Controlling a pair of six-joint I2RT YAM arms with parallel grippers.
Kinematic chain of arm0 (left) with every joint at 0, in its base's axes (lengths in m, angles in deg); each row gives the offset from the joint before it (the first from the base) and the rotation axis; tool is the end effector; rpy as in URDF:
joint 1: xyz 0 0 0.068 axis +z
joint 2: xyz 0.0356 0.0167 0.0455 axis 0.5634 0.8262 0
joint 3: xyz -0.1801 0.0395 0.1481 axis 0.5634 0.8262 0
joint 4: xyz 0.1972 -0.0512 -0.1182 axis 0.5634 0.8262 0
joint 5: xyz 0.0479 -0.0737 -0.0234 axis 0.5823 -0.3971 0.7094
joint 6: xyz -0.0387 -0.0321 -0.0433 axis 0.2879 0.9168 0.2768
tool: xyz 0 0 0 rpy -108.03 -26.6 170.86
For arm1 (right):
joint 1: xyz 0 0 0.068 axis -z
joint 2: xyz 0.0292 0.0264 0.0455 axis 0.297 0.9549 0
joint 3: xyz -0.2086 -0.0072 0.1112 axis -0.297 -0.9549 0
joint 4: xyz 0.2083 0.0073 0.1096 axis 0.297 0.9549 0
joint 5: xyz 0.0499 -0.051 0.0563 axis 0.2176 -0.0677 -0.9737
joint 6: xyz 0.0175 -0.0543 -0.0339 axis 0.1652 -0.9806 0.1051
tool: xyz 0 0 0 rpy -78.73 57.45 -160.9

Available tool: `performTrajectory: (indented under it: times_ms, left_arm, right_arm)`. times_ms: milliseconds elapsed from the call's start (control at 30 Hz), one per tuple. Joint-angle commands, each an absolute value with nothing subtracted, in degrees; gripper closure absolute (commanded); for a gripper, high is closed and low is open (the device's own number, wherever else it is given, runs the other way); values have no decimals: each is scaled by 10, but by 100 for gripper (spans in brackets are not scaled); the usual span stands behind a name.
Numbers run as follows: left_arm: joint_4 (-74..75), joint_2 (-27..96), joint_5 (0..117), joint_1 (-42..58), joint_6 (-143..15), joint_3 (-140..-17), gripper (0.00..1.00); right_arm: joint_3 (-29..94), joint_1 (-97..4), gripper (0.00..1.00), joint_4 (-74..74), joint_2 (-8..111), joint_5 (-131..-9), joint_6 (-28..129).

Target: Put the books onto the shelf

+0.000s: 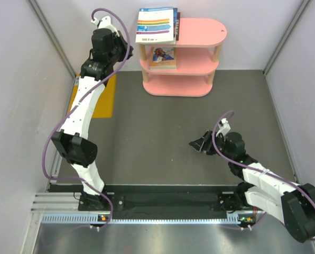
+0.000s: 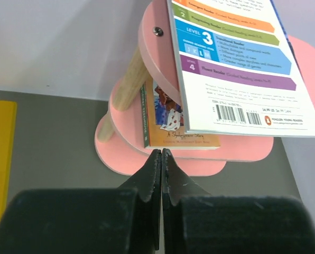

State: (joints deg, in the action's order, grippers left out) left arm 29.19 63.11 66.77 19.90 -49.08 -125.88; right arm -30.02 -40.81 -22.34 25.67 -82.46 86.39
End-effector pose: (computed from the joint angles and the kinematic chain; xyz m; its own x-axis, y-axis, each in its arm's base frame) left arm 0.3794 -0.0975 0.4249 -0.2799 -0.3852 -0.8794 0.1409 0.8896 -0.4345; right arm 0.1834 0.0994 0.1558 -0.6854 0.3958 -0.6112 -0.2780 0.6336 0.7220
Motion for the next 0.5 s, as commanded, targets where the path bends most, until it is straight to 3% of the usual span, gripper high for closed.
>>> performTrajectory:
  times_ms: [0, 467]
  left_arm:
    - [271, 619, 642, 199, -482, -1291, 100]
    - [275, 671, 623, 194, -465, -1356, 100]
  right_arm:
    - [-297, -415, 30, -255, 250, -830, 862]
    - [-298, -415, 31, -255, 249, -829, 864]
